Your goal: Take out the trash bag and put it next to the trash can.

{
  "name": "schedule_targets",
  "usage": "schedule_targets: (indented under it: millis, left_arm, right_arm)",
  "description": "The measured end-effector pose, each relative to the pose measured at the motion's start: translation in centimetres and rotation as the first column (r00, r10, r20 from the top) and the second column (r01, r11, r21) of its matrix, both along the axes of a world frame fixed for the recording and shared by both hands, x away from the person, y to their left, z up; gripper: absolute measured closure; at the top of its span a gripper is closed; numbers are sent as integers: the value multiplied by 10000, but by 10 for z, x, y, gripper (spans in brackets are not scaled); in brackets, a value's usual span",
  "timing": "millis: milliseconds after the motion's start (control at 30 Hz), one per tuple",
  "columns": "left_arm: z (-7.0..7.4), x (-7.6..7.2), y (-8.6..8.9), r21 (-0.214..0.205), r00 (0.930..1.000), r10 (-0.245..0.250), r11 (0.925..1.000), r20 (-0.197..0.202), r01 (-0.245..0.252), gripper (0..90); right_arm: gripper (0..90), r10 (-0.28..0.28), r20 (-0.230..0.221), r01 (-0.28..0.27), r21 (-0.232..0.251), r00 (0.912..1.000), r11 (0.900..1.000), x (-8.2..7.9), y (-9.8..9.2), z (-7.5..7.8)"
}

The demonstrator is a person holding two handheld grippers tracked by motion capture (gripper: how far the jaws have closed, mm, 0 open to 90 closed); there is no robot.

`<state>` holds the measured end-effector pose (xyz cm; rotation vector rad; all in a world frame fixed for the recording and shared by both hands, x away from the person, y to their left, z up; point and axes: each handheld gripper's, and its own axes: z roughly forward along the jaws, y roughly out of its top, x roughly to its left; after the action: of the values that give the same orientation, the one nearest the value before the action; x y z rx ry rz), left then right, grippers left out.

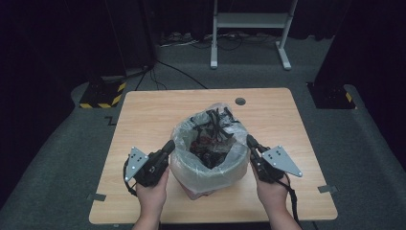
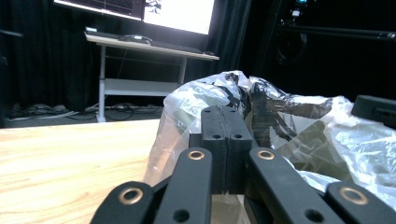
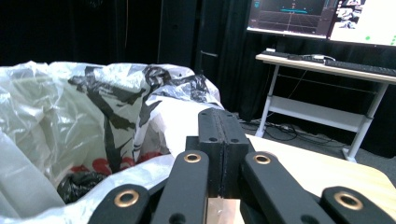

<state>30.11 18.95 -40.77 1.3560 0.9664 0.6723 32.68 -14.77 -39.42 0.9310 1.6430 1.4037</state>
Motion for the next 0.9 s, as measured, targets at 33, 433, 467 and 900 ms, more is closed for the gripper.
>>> schedule_targets:
  millis: [33,433,467,900]
  left_arm:
    - [0,-1,0,100,10000,37,9999,79,-37,899]
    - [10,-18,2,174,9952,426,9989,879,-443,900]
    - [12,-18,3,128,9944,462,9988,954,-477,900]
    - [37,-31,-2,489,9861,535,9969,1576,-619,900]
  right_arm:
    - [900,-30,38,30,58,10000,10000,0,0,1]
    - [900,-185,956,151,362,9952,9992,-16,3,6]
    - [900,-178,1091,137,383,9939,9992,-17,3,8]
    - [900,-274,2094,101,834,9774,9965,-28,4,37]
